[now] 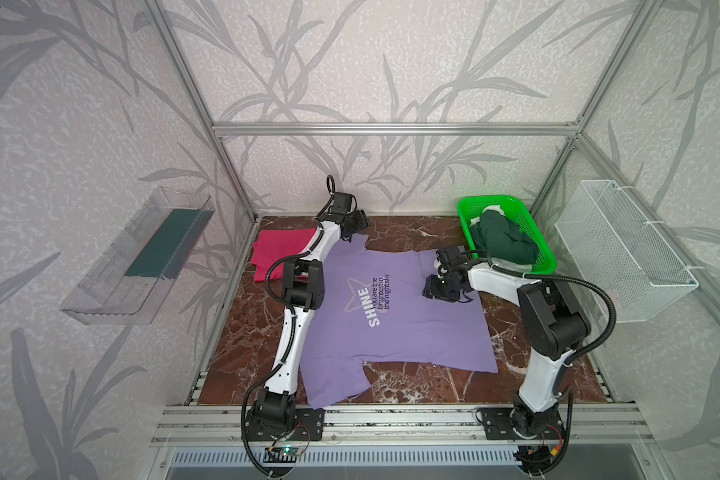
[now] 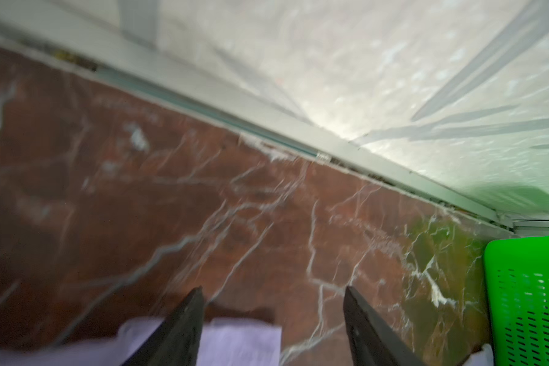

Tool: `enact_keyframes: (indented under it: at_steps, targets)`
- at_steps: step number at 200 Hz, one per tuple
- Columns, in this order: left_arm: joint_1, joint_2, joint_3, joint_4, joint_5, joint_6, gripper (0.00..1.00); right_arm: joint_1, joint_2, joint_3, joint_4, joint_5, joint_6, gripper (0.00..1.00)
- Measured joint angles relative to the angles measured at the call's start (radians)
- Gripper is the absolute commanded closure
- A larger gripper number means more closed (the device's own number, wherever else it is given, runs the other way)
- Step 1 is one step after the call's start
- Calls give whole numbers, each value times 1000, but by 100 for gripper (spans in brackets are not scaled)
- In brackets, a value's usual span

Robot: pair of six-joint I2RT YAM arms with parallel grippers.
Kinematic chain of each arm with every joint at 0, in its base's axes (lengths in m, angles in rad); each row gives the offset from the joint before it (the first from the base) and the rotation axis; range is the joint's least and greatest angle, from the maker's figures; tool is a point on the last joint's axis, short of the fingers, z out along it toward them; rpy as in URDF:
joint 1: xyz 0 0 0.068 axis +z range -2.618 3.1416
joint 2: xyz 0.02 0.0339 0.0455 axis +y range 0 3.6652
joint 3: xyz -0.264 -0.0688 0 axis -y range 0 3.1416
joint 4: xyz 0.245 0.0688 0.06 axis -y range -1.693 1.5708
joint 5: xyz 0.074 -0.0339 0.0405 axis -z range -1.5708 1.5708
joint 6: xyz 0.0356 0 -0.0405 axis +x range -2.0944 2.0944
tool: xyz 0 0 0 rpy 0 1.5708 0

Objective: Fold and stack the t-shirts

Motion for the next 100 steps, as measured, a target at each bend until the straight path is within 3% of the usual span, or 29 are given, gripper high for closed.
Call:
enact_keyframes:
  at_steps: [18,36,75,100]
  targets:
    - [7,91,161,-3,49,18,29,0,-10,-11,-2,1,5,44]
    - [17,92,178,-44,55,53,30,0,-13,-14,-7,2,8,44]
    - [55,-131,-175,-103,-114,142,36,0,-13,-5,-34,5,7,44]
    - [79,-152,-169,-186,-183,169,38,0,-14,10,-62,11,2,43]
